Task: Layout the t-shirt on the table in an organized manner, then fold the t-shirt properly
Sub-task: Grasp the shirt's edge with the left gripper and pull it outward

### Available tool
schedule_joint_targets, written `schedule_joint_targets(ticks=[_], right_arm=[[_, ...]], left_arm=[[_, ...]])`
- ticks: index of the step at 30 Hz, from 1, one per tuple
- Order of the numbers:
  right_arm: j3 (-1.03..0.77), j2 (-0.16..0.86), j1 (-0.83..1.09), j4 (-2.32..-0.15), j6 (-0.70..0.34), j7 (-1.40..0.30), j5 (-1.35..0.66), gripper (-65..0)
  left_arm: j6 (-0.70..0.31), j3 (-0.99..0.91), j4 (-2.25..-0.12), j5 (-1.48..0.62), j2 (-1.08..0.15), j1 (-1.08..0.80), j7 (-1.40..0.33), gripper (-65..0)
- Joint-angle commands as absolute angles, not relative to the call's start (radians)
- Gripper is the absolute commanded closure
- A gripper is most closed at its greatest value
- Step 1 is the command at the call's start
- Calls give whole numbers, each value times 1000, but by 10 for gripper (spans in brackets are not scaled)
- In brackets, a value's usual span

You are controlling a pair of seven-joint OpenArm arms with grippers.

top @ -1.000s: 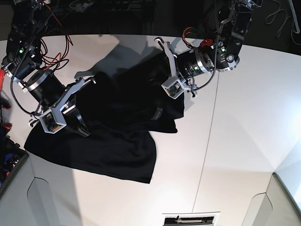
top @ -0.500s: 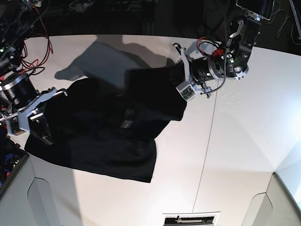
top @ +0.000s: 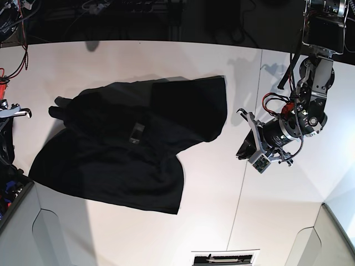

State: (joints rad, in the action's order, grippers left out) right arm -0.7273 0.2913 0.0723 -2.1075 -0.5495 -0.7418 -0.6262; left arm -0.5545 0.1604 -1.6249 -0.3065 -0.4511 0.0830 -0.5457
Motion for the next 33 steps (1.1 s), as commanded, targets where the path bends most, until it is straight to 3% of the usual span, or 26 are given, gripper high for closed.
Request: schedule_joint_targets(ticks=[1, 7, 13, 16, 19, 23, 25, 29, 33], right_arm=[[-730, 305, 64, -2103, -546, -721, -658, 0], [-667, 304, 61, -1926, -551, -730, -714, 0], [-522, 305, 59, -1726, -570, -713, -740, 0], [-490, 304, 59, -1696, -574, -696, -741, 0], [-493, 305, 58, -1703, -574, -683, -741, -1], [-496, 305, 58, -1708, -574, -656, -738, -313], [-496, 306, 53, -1711, -577, -654, -710, -396], [-496, 333, 42, -1727, -578, -667, -665, -405], [-496, 399, 42, -1806, -581, -787, -728, -405]], left_arm=[[-549, 155, -1641, -327, -463, 96, -527, -52], [-559, 155, -1641, -392, -463, 60, -527, -52], [-671, 155, -1641, -438, -463, 28, -527, -52], [-698, 155, -1641, -483, -463, 18, -528, -80], [-698, 155, -1641, -483, -463, 4, -529, -147], [-698, 155, -1641, -484, -464, -19, -574, -217], [-698, 155, -1641, -498, -464, -26, -589, -240], [-698, 155, -1647, -568, -466, -31, -614, -243], [-698, 154, -1649, -576, -466, -53, -629, -243]])
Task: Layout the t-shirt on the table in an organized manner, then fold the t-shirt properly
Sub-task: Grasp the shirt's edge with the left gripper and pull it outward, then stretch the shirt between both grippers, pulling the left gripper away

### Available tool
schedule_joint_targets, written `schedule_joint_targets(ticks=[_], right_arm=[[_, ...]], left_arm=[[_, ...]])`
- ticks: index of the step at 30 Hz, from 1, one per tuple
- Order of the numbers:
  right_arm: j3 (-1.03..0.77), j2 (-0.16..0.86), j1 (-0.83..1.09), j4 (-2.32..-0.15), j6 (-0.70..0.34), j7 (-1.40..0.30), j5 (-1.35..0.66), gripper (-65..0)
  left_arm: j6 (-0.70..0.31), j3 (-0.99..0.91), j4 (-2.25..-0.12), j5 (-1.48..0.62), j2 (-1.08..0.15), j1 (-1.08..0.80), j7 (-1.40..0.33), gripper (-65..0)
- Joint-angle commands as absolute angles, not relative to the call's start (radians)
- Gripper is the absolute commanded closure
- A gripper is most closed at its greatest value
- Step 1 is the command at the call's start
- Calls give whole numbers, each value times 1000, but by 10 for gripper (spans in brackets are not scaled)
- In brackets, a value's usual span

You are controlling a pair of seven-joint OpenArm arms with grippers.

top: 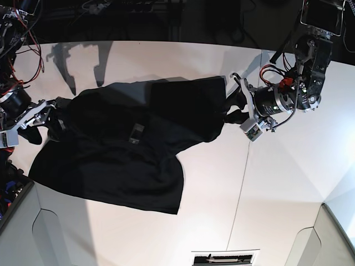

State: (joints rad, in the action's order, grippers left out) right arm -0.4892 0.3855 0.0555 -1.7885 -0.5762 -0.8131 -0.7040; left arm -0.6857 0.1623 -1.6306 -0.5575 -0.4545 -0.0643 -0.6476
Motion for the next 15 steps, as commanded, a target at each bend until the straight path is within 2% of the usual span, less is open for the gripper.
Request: schedule_joint_targets(ticks=[1, 5, 10, 15], right_arm=[[-496, 411, 42, -1831, -581, -820, -739, -405], [-461, 469, 43, -1906, -582, -904, -802, -405], [-305, 533, 47, -1911, -591, -937, -760, -405], [-121, 534, 45, -1885, -571, -743, -532, -405]], left_arm=[[-698, 155, -1649, -576, -466, -61, -629, -243], [-698, 155, -1649, -581, -466, -93, -628, -243], [-698, 155, -1649, -587, -466, -120, -628, -243], [-698, 155, -1649, -583, -465, -117, -602, -243]])
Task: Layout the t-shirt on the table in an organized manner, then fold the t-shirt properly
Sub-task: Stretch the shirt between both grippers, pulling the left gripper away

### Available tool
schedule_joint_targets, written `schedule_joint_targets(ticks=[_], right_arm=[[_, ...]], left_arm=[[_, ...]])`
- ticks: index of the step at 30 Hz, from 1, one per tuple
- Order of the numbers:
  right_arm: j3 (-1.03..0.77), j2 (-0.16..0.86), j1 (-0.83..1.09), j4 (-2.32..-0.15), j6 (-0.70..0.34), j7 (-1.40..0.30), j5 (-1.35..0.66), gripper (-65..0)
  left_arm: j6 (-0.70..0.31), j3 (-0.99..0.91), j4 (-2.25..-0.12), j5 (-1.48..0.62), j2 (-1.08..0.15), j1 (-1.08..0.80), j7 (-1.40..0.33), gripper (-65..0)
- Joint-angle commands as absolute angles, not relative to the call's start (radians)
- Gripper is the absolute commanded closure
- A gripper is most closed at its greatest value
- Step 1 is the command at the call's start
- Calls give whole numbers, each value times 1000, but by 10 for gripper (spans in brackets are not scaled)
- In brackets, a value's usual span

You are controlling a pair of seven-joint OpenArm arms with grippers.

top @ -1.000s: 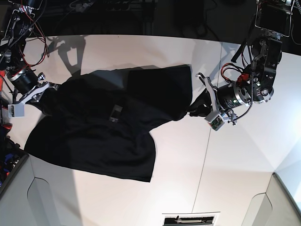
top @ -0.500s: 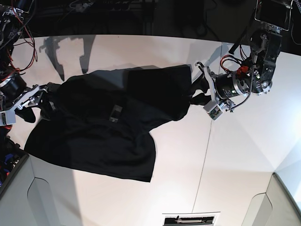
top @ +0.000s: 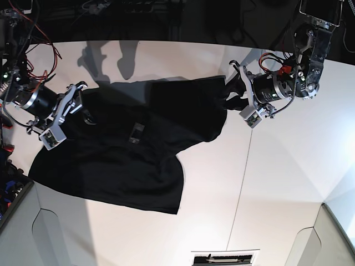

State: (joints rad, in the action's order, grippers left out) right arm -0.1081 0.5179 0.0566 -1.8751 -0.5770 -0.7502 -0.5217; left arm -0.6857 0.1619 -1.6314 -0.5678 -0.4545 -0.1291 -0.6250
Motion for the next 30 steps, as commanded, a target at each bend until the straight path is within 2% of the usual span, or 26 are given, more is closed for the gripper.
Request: schedule_joint_targets(ticks=[1, 6, 7, 8, 9, 11, 12, 15, 23, 27, 30], right_arm=[[-89, 534, 42, -1866, -571, -704, -485, -405], [39, 534, 4, -1750, -571, -607, -392, -404], [58, 534, -4, -1732, -571, -596, -391, -396], [77, 534, -12, -1719, -571, -590, -391, -360], [93, 533, -22, -1711, -571, -590, -391, -287], [108, 533, -34, -1711, -571, -591, -381, -45], [107, 529, -40, -1713, -569, -591, -381, 0], [98, 530, -61, -1730, -523, -615, -373, 0], [-75, 532, -56, -1866, -520, -754, -415, 0], [-199, 537, -52, -1879, -520, -791, -498, 0], [-269, 538, -44, -1878, -521, -820, -537, 0]], left_arm=[[-698, 155, -1649, -579, -465, -114, -599, -243], [-698, 155, -1649, -549, -466, -109, -587, -243], [-698, 155, -1649, -549, -466, -109, -587, -243], [-698, 155, -1649, -549, -466, -109, -587, -243], [-698, 155, -1649, -549, -466, -109, -587, -243], [-698, 155, -1649, -550, -466, -108, -587, -243], [-698, 155, -1649, -550, -466, -108, -587, -243], [-698, 155, -1649, -563, -466, -109, -580, -243], [-698, 183, -1708, -774, -456, -126, -633, -241], [-698, 297, -1798, -735, -434, -125, -650, -241], [-698, 410, -1799, -619, -397, -122, -628, -241]])
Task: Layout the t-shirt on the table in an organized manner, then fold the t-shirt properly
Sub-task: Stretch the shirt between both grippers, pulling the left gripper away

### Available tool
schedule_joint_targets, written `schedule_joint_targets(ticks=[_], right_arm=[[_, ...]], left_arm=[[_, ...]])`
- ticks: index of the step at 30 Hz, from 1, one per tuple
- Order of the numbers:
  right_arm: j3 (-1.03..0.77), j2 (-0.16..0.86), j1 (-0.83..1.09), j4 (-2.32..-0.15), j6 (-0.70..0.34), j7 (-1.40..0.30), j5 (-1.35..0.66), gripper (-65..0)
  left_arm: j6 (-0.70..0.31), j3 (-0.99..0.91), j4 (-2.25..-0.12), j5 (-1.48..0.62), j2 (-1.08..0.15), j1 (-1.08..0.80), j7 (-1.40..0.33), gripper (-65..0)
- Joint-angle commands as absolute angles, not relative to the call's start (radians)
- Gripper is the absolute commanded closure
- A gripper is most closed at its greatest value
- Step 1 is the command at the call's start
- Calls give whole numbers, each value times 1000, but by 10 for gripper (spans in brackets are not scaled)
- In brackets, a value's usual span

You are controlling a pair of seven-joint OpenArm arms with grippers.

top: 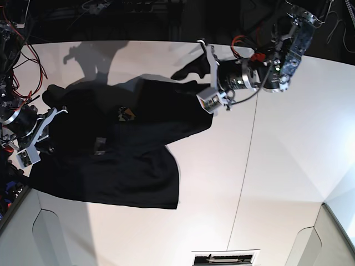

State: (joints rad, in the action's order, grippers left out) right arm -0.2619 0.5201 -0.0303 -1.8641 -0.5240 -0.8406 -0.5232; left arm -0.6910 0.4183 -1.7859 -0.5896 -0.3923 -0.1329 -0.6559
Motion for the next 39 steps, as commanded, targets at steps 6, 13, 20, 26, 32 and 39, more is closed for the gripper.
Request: schedule_joint_targets(ticks=[6, 13, 20, 26, 32, 39], right_arm=[[-360, 537, 59, -1879, -544, -818, -577, 0], [-383, 536, 165, -1879, -548, -806, -596, 0], [-383, 534, 176, -1879, -547, -808, -633, 0], [-383, 534, 175, -1879, -547, -808, -633, 0], [-384, 534, 176, -1879, -547, -809, -622, 0], [-402, 535, 176, -1879, -547, -812, -617, 0]], left_arm=[[-698, 529, -1723, -403, -326, -113, -529, -241], [-639, 516, -1679, -273, -296, -89, -476, -241], [-598, 516, -1656, -199, -297, -46, -473, -160], [-595, 516, -1545, -144, -297, -25, -467, 0], [-528, 516, -1404, -52, -305, 36, -467, 0], [-407, 516, -1271, -1, -394, 146, -421, 0]])
